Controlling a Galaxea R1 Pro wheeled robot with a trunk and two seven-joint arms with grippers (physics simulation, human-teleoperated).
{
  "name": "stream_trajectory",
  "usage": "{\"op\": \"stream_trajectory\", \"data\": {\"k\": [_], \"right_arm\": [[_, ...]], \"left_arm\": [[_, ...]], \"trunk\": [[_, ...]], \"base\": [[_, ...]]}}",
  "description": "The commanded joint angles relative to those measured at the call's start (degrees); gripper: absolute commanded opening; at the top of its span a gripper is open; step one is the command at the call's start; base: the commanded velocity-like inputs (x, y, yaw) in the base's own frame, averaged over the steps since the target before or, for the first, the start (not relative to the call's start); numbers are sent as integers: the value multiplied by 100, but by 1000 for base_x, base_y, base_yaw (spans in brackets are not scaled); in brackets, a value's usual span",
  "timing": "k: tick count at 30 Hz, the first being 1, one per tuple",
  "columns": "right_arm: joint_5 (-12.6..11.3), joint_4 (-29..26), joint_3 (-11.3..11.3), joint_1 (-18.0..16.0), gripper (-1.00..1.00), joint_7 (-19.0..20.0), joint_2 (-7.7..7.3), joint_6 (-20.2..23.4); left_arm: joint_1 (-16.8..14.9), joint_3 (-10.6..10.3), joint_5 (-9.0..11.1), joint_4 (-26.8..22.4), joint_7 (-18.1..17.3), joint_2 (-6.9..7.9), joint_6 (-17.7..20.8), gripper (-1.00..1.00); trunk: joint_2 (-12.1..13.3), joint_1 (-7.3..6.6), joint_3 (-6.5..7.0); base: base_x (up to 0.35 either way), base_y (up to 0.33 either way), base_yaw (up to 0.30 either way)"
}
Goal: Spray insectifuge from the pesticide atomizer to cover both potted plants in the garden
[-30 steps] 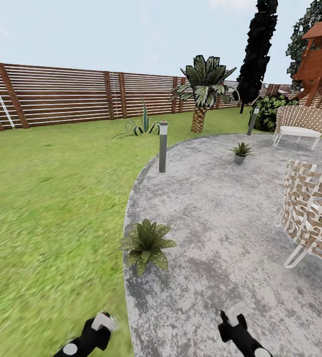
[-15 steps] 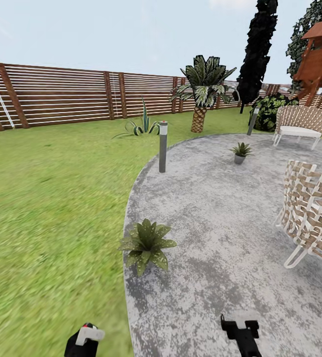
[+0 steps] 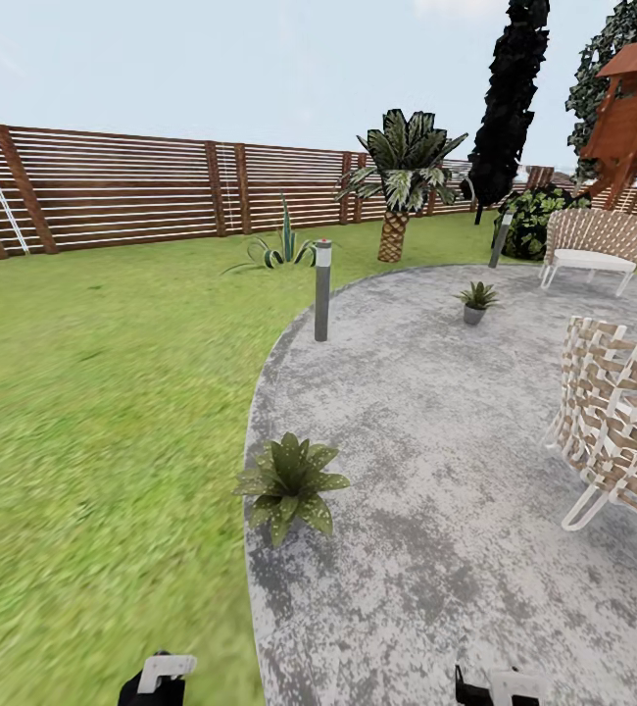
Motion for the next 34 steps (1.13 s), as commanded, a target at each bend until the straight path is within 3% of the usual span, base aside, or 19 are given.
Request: {"op": "stream_trajectory", "data": {"k": [1, 9, 16, 34], "right_arm": [[60, 20, -26, -2, 100, -40, 6, -9], [42, 106, -28, 2, 100, -43, 28, 18], [42, 947, -35, 25, 100, -43, 16, 28], [43, 990, -35, 26, 100, -50, 4, 28]], "left_arm": [[-2, -51, 34, 1, 20, -3, -25, -100], [-2, -52, 47, 11, 20, -6, -68, -100], [-2, -49, 39, 4, 20, 3, -71, -100], [-2, -51, 39, -3, 20, 9, -75, -100]], "trunk": [[-2, -1, -5], [-2, -1, -5], [-2, -1, -5], [-2, -1, -5]], "base": [[0, 0, 0], [0, 0, 0], [0, 0, 0], [0, 0, 0]]}}
